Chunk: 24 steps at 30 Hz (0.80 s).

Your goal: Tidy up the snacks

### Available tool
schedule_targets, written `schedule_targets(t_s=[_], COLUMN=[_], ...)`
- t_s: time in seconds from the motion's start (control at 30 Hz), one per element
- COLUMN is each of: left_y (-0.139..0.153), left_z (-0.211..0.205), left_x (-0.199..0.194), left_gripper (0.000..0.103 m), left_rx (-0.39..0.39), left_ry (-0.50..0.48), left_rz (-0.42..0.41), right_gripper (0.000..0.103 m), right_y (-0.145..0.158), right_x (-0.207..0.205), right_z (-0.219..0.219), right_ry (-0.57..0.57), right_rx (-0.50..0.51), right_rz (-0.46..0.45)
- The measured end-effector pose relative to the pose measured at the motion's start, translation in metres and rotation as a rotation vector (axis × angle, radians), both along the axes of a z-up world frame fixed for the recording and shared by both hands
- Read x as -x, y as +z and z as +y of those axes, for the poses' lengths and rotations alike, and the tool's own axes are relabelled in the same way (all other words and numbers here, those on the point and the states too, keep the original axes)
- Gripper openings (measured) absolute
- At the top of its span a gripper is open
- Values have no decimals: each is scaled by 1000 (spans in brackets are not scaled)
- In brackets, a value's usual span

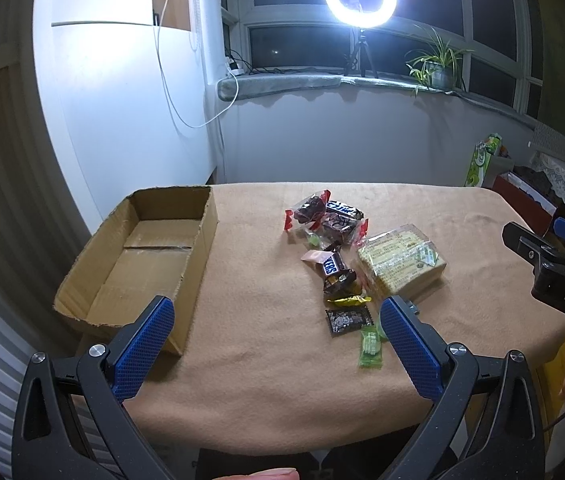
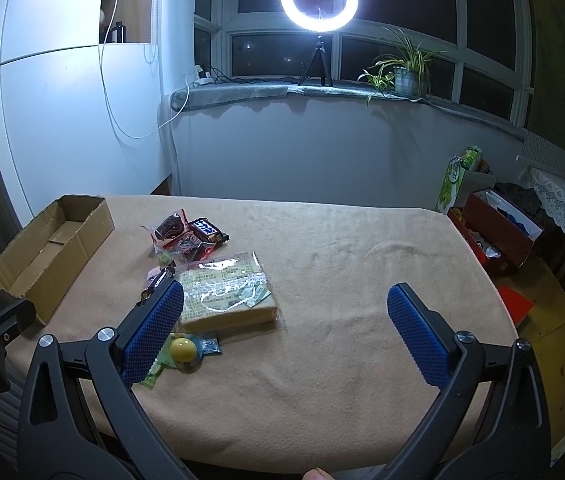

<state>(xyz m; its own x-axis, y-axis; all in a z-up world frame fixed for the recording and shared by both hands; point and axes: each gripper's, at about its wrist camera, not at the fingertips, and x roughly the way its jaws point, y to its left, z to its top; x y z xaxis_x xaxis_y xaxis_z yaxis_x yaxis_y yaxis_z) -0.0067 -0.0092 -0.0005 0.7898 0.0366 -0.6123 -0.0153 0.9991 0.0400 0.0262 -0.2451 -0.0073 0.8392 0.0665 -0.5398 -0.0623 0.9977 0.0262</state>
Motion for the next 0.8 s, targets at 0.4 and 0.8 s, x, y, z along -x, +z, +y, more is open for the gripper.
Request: schedule_targets(t_s=[0.4,0.8], left_y=[0,-18], left_z=[0,-3], left_x=[0,-7], left_gripper=[103,103], left_rx=[0,1], left_ry=[0,-5], left_rz=[0,38], right_gripper=[103,103], right_y=[-1,-29], right_x=[0,-5], right_z=[1,3], right_ry=[0,30], right_rx=[-1,-4], right_rz=[2,67])
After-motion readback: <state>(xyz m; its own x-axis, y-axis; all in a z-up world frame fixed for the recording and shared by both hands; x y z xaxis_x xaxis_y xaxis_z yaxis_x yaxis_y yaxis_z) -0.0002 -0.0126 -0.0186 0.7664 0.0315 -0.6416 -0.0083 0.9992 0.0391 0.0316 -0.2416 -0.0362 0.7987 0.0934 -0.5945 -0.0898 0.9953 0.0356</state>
